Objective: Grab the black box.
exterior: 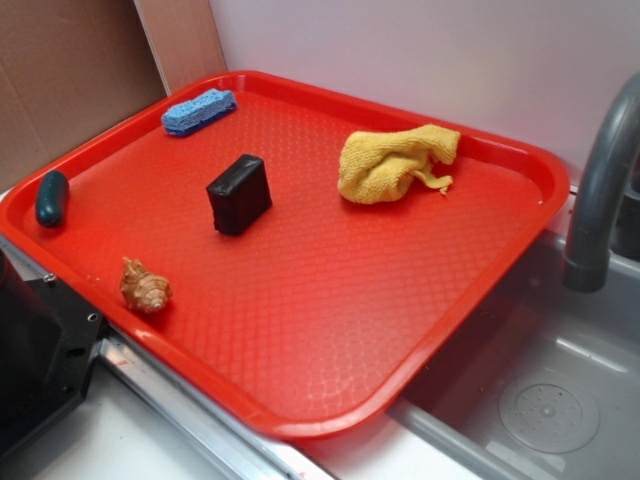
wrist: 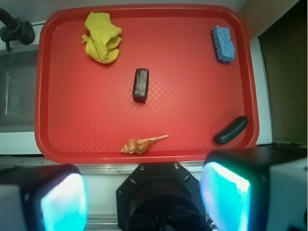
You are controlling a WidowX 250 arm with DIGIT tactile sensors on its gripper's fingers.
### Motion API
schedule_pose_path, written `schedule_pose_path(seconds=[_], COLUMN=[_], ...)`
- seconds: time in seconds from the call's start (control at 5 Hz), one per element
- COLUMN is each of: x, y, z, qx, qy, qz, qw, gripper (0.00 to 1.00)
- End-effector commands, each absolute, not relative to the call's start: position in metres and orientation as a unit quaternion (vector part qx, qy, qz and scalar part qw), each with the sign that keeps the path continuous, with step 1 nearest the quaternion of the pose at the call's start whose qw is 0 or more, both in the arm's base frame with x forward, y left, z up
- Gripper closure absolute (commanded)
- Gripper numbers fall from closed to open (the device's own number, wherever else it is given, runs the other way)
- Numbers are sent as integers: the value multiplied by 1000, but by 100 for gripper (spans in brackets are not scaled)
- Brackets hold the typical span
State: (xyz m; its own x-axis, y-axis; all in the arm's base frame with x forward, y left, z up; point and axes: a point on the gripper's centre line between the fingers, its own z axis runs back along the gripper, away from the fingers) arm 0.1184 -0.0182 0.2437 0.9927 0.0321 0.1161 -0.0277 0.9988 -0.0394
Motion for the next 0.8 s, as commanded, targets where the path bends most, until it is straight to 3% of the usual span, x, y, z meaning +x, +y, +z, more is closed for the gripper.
schedule_pose_path(seconds=[0.0, 0.2, 0.4, 0.6], x=[118, 157, 189, 206], y=[-18, -29, -37, -33], z=[244, 208, 164, 132], qx=[-19, -28, -48, -66], qy=[-58, -103, -88, -66], qz=[15, 49, 80, 94], qw=[998, 993, 992, 991], gripper=[0, 0, 0, 0])
